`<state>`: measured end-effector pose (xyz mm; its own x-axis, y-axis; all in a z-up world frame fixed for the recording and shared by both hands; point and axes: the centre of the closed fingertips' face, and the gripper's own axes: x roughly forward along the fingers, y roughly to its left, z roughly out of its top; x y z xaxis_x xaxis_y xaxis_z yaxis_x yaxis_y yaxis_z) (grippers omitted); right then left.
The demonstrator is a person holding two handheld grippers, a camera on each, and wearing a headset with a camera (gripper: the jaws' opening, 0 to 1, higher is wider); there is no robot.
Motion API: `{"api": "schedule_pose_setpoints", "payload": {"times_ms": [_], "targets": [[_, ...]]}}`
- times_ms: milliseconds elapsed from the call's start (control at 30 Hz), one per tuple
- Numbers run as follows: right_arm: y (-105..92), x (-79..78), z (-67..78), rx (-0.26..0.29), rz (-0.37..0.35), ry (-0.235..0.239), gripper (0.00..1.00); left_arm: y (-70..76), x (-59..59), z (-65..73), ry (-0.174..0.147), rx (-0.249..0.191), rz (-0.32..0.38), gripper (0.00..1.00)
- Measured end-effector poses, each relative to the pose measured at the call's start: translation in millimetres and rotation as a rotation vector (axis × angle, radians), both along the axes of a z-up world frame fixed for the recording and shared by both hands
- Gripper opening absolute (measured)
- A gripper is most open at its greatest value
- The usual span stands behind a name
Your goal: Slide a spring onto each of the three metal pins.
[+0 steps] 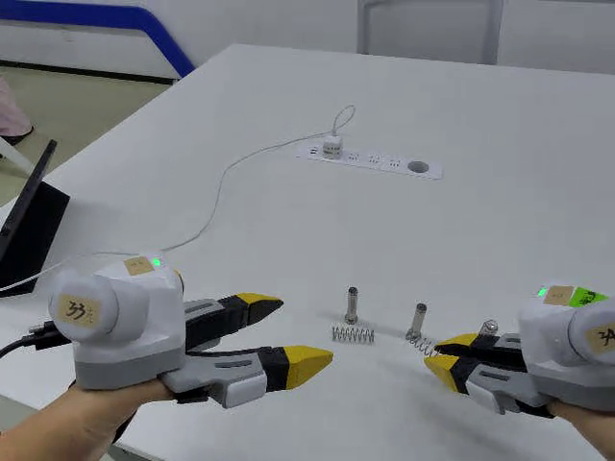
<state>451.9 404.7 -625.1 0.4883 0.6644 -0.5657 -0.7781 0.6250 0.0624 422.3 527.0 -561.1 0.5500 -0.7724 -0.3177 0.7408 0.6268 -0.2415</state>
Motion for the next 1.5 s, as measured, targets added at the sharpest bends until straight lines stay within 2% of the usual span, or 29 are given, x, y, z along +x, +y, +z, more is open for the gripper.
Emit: {"api": "schedule_pose_setpoints", "payload": {"times_ms": [100, 167, 200, 333, 367, 400, 467, 567, 767, 900, 967, 1033, 1167, 1367, 1500], "targets": [[-3.5, -3.3, 16.7, 0.038, 0.005, 0.004, 0.11, -9.5, -2.4, 3.4, -0.015, 0.008, -0.036, 0.57], [-1.7, -8.6, 29.5, 0.072, 0.032, 0.016, 0.11, -17.1, -3.3, 5.7, -0.023, 0.013, -0.058, 0.56], [-1.9, -9.9, 34.3, 0.073, 0.038, 0.013, 0.11, -20.3, -3.6, 7.0, -0.028, 0.013, -0.067, 0.57], [2.2, -19.0, 53.5, 0.05, 0.111, -0.021, 0.11, -37.4, -5.9, 13.3, -0.053, 0.02, -0.12, 0.57], [3.2, -21.3, 55.6, 0.031, 0.149, -0.037, 0.11, -40.4, -6.5, 14.1, -0.059, 0.026, -0.131, 0.57], [1.3, -20.5, 59.0, -0.02, 0.188, -0.086, 0.11, -44.9, -7.8, 14.6, -0.07, 0.044, -0.151, 0.57], [-0.7, -19.5, 62.7, -0.056, 0.21, -0.111, 0.11, -49.9, -11.1, 13.8, -0.087, 0.076, -0.182, 0.57], [5.6, -26.2, 72.3, -0.021, 0.252, -0.107, 0.11, -59.1, -16.5, 12.8, -0.093, 0.095, -0.228, 0.58], [19.1, -46.6, 79.6, -0.063, 0.378, -0.136, 0.11, -75.3, -17.5, 21.5, -0.117, 0.085, -0.284, 0.57], [25.2, -54.3, 82.6, -0.092, 0.435, -0.165, 0.11, -82.5, -18.8, 23.4, -0.147, 0.116, -0.332, 0.54], [26.1, -55.7, 82.4, -0.103, 0.453, -0.174, 0.11, -84.2, -21.0, 20.9, -0.147, 0.138, -0.356, 0.52], [25.9, -56.3, 82.4, -0.108, 0.458, -0.175, 0.11, -86.3, -23.9, 19.7, -0.163, 0.157, -0.383, 0.49], [25.7, -59.1, 83.6, -0.116, 0.478, -0.18, 0.11, -90.9, -29.0, 21.8, -0.163, 0.146, -0.418, 0.45], [24.9, -63.5, 80.3, -0.148, 0.505, -0.182, 0.11, -95.9, -30.1, 25.7, -0.18, 0.14, -0.442, 0.42], [25.2, -66.1, 78.8, -0.15, 0.517, -0.175, 0.11, -94.8, -32.0, 22.5, -0.182, 0.165, -0.471, 0.37]]}}
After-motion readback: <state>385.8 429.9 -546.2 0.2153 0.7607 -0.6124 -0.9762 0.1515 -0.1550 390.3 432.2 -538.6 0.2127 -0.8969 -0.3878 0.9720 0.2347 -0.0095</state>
